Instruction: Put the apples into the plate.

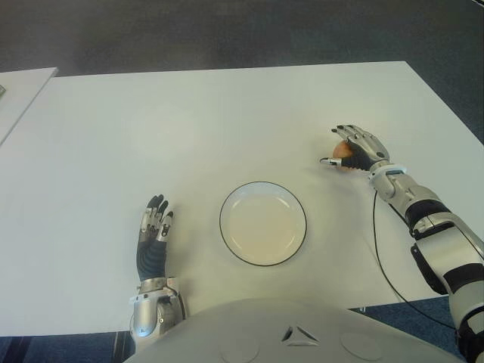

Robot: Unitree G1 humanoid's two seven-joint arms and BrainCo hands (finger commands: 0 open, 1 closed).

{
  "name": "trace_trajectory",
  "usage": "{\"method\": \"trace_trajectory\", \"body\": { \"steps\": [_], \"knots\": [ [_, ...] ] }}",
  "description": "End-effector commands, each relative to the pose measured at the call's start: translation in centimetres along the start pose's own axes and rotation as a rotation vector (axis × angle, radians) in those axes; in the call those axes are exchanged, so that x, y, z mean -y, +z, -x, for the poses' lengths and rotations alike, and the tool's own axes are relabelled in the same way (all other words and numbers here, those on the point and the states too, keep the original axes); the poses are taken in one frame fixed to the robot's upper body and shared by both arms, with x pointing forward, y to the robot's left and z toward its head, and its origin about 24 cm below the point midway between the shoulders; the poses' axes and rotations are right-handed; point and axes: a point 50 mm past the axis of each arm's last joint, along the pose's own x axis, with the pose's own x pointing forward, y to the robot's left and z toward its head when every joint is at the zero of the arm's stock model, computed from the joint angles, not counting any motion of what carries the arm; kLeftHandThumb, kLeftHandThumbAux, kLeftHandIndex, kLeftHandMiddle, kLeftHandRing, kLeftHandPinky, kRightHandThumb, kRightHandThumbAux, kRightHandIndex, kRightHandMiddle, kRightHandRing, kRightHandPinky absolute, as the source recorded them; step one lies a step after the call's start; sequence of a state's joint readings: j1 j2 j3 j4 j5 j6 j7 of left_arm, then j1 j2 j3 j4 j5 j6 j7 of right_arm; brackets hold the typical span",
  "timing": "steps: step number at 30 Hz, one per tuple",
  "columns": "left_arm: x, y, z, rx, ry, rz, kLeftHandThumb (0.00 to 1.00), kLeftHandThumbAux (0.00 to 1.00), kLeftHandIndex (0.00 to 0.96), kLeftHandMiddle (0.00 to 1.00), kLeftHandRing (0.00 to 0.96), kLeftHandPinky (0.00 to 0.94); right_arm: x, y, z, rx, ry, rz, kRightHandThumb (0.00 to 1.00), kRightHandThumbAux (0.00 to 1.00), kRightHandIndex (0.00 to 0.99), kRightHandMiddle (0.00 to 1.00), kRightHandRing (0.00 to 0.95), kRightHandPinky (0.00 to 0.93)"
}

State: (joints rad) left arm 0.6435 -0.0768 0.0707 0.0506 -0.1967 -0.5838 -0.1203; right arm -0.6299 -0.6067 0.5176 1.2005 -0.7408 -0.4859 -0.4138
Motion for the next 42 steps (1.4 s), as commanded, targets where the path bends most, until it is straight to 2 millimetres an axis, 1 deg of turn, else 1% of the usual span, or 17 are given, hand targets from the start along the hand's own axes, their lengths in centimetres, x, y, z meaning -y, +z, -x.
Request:
{"method": "trace_trajectory", "body": {
  "steps": [1,9,21,30,32,35,36,38,41,42],
  "knots": [
    [-0.4,-0.6,1.0,-0.06,0.032,-0.027,0.173,0.504,0.037,0.02,0.0,0.025,-4.8,0.5,2.1,-0.024,0.186,-0.015,0.234,0.261,0.0,0.0,0.0,0.0],
    [-0.1,-0.2,1.1,-0.036,0.031,-0.04,0.172,0.523,0.04,0.021,0.0,0.02,-5.0,0.5,2.2,-0.019,0.196,-0.006,0.231,0.264,0.0,0.0,0.0,0.0],
    [0.2,0.0,1.2,-0.037,0.025,-0.018,0.183,0.513,0.044,0.026,0.001,0.018,-5.0,0.4,2.2,-0.012,0.226,0.016,0.233,0.266,0.0,0.0,0.0,0.0],
    [0.4,0.1,1.2,-0.029,0.029,-0.013,0.191,0.525,0.05,0.032,0.009,0.021,-4.9,0.4,2.2,0.0,0.253,0.044,0.209,0.27,0.0,0.0,0.0,0.0],
    [0.4,0.2,1.2,-0.024,0.024,-0.012,0.189,0.527,0.049,0.029,0.006,0.015,-4.9,0.4,2.1,0.006,0.256,0.057,0.203,0.276,0.0,0.0,0.0,0.024],
    [0.5,0.2,1.2,-0.023,0.014,-0.016,0.178,0.533,0.041,0.018,0.001,0.003,-4.8,0.3,2.1,0.014,0.257,0.071,0.212,0.302,0.019,0.014,0.025,0.097],
    [0.5,0.2,1.2,-0.023,0.01,-0.022,0.177,0.534,0.04,0.017,0.001,0.003,-4.8,0.3,2.1,0.017,0.258,0.076,0.216,0.306,0.023,0.017,0.03,0.106],
    [0.5,0.3,1.2,-0.021,0.003,-0.031,0.168,0.539,0.033,0.007,0.0,0.001,-4.7,0.3,2.1,0.02,0.258,0.081,0.257,0.332,0.052,0.047,0.069,0.169],
    [0.5,0.4,1.2,-0.018,-0.004,-0.039,0.161,0.543,0.029,0.002,0.0,0.0,-4.7,0.3,2.1,0.022,0.258,0.085,0.296,0.349,0.073,0.069,0.099,0.219],
    [0.5,0.4,1.2,-0.017,-0.006,-0.042,0.158,0.545,0.027,0.001,0.0,0.0,-4.7,0.3,2.1,0.024,0.256,0.086,0.325,0.359,0.084,0.082,0.117,0.247]
  ]
}}
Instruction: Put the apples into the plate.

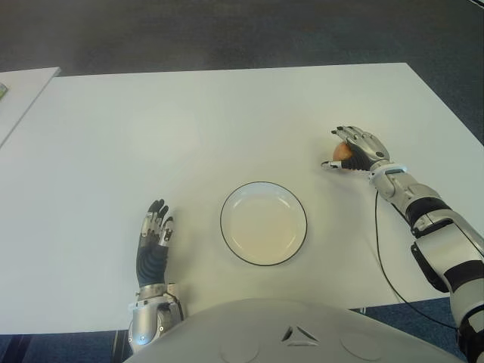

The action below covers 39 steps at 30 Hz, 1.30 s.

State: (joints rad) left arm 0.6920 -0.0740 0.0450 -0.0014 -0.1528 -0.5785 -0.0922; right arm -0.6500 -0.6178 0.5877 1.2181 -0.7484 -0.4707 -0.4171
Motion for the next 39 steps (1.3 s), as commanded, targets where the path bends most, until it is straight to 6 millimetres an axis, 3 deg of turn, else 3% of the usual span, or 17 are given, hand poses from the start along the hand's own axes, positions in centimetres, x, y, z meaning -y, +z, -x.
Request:
{"method": "trace_trajectory", "body": {
  "steps": [1,2,5,8,9,11,17,20,22,26,39],
  "knots": [
    [0.2,0.0,0.5,-0.012,-0.001,-0.009,0.151,0.546,0.024,0.001,0.0,0.0,-4.6,0.8,1.9,0.023,0.216,0.023,0.376,0.377,0.109,0.107,0.15,0.286],
    [0.2,0.0,0.5,-0.01,-0.003,-0.012,0.148,0.547,0.023,0.0,0.0,0.0,-4.6,0.8,1.9,0.024,0.214,0.025,0.395,0.384,0.118,0.115,0.162,0.3],
    [0.3,0.2,0.5,-0.006,-0.007,-0.017,0.131,0.539,0.019,0.0,0.0,0.0,-4.6,0.8,1.9,0.027,0.214,0.033,0.552,0.439,0.253,0.25,0.329,0.442],
    [0.4,0.3,0.6,0.011,-0.02,-0.026,0.123,0.531,0.019,0.0,0.0,0.0,-4.6,0.9,1.8,0.029,0.215,0.042,0.62,0.46,0.323,0.331,0.425,0.523],
    [0.4,0.4,0.6,0.019,-0.027,-0.03,0.117,0.524,0.021,0.0,0.0,0.0,-4.6,0.9,1.8,0.03,0.215,0.045,0.657,0.545,0.361,0.384,0.476,0.569],
    [0.5,0.6,0.5,0.037,-0.041,-0.039,0.109,0.516,0.026,0.0,0.0,0.0,-4.6,1.0,1.8,0.035,0.212,0.056,0.74,0.624,0.405,0.435,0.541,0.622],
    [0.5,0.7,0.6,0.056,-0.039,-0.043,0.097,0.508,0.04,0.0,0.0,0.0,-4.6,1.1,1.7,0.034,0.2,0.062,0.846,0.662,0.45,0.462,0.638,0.639],
    [0.4,0.7,0.6,0.059,-0.032,-0.039,0.094,0.509,0.045,0.0,0.0,0.0,-4.6,1.2,1.6,0.027,0.189,0.046,0.923,0.652,0.452,0.457,0.571,0.6],
    [0.4,0.8,0.6,0.061,-0.03,-0.038,0.094,0.509,0.046,0.0,0.0,0.0,-4.7,1.3,1.6,0.018,0.181,0.02,0.96,0.656,0.462,0.468,0.568,0.507],
    [0.4,0.9,0.6,0.061,-0.029,-0.04,0.101,0.507,0.045,0.0,0.0,0.0,-4.6,1.3,1.6,0.003,0.173,-0.023,0.991,0.665,0.421,0.474,0.511,0.437],
    [0.3,1.2,0.9,0.068,-0.039,-0.047,0.105,0.523,0.041,0.0,0.0,0.0,-4.5,1.3,1.4,-0.048,0.194,-0.154,1.0,0.667,0.415,0.504,0.489,0.412]
  ]
}}
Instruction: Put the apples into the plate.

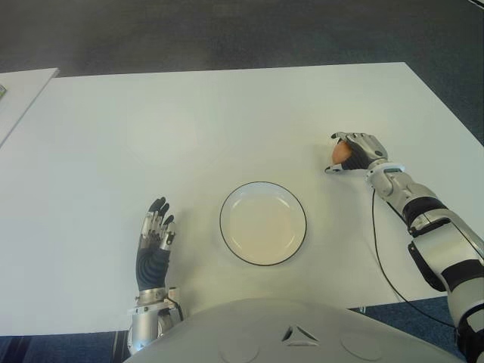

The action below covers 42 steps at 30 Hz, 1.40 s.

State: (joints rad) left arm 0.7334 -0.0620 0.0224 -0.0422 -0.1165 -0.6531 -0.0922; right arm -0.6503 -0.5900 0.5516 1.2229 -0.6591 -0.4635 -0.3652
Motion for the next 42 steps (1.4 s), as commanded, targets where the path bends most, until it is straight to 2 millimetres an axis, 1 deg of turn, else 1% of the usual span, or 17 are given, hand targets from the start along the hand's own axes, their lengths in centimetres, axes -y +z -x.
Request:
{"method": "trace_trajectory", "body": {
  "steps": [1,3,5,9,15,26,42],
  "knots": [
    [0.0,0.13,0.23,-0.004,-0.004,-0.005,0.105,0.524,0.041,0.0,0.0,0.0,-4.56,0.32,1.8,-0.023,0.199,-0.041,0.985,0.662,0.414,0.505,0.489,0.344],
    [0.01,0.18,0.24,-0.004,-0.005,-0.004,0.105,0.527,0.042,0.0,0.0,0.0,-4.51,0.38,1.74,-0.024,0.192,-0.042,0.97,0.657,0.414,0.507,0.489,0.264],
    [0.02,0.23,0.25,-0.003,-0.005,-0.002,0.105,0.528,0.042,0.0,0.0,0.0,-4.49,0.4,1.73,-0.024,0.187,-0.041,0.964,0.656,0.413,0.508,0.489,0.233],
    [0.05,0.29,0.25,-0.003,-0.004,0.01,0.109,0.534,0.047,0.0,0.0,0.0,-4.46,0.42,1.71,-0.026,0.172,-0.032,0.961,0.654,0.412,0.511,0.492,0.179],
    [0.07,0.38,0.29,-0.003,-0.002,0.02,0.114,0.54,0.05,0.0,0.0,0.0,-4.46,0.39,1.72,-0.032,0.162,-0.03,0.961,0.653,0.412,0.516,0.494,0.127],
    [0.07,0.52,0.33,-0.001,-0.004,0.022,0.113,0.553,0.048,0.0,0.0,0.0,-4.49,0.44,1.73,-0.031,0.162,-0.032,0.961,0.652,0.413,0.519,0.494,0.064],
    [0.04,0.58,0.25,0.0,-0.014,0.022,0.111,0.561,0.041,0.0,0.0,0.0,-4.53,0.54,1.8,-0.02,0.157,-0.039,0.96,0.653,0.41,0.517,0.494,0.047]
  ]
}}
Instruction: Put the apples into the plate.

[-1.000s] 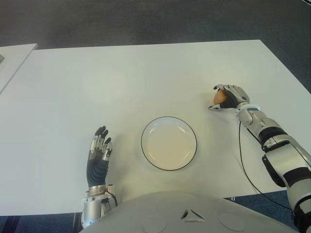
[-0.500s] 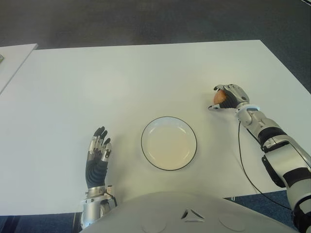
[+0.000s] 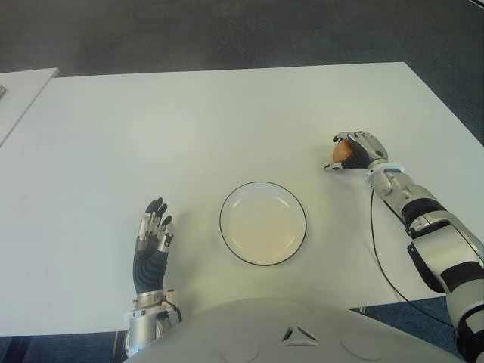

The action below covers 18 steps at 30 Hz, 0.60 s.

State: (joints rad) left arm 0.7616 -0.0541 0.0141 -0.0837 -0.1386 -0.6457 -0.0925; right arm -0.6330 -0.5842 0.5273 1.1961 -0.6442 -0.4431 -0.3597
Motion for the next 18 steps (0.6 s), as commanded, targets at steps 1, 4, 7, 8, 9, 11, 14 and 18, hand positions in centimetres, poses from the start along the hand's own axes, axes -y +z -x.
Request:
{"method": "trace_trajectory", "body": {
  "steps": [1,4,7,8,9,11,14,18],
  "knots": [
    [0.25,0.02,-0.09,-0.008,-0.021,0.01,0.111,0.561,0.04,0.0,0.0,0.0,-4.4,0.28,1.85,-0.008,0.172,-0.009,0.96,0.653,0.41,0.517,0.494,0.046],
    [0.29,0.03,-0.19,-0.006,-0.022,0.005,0.111,0.56,0.039,0.0,0.0,0.0,-4.37,0.27,1.81,-0.01,0.172,-0.007,0.96,0.653,0.41,0.517,0.494,0.036],
    [0.3,0.04,-0.23,-0.005,-0.022,0.002,0.11,0.56,0.038,0.0,0.0,0.0,-4.36,0.25,1.81,-0.011,0.17,-0.004,0.96,0.653,0.409,0.516,0.495,0.038],
    [0.31,0.04,-0.25,-0.005,-0.022,0.001,0.11,0.561,0.038,0.0,0.0,0.0,-4.36,0.24,1.81,-0.011,0.169,-0.003,0.96,0.653,0.409,0.515,0.495,0.043],
    [0.32,0.04,-0.28,-0.004,-0.021,0.001,0.109,0.562,0.038,0.0,0.0,0.0,-4.35,0.24,1.8,-0.012,0.169,-0.002,0.96,0.653,0.409,0.515,0.495,0.046],
    [0.34,0.04,-0.32,-0.004,-0.021,0.001,0.109,0.564,0.039,0.0,0.0,0.0,-4.34,0.23,1.78,-0.014,0.167,0.001,0.96,0.653,0.409,0.515,0.495,0.048],
    [0.37,0.03,-0.38,-0.005,-0.019,0.004,0.108,0.568,0.039,0.0,0.0,0.0,-4.35,0.19,1.75,-0.023,0.166,0.006,0.96,0.653,0.41,0.515,0.494,0.05],
    [0.41,0.04,-0.42,-0.006,-0.017,0.007,0.106,0.572,0.039,0.0,0.0,0.0,-4.34,0.13,1.76,-0.025,0.164,0.015,0.96,0.653,0.411,0.515,0.493,0.042]
  ]
}}
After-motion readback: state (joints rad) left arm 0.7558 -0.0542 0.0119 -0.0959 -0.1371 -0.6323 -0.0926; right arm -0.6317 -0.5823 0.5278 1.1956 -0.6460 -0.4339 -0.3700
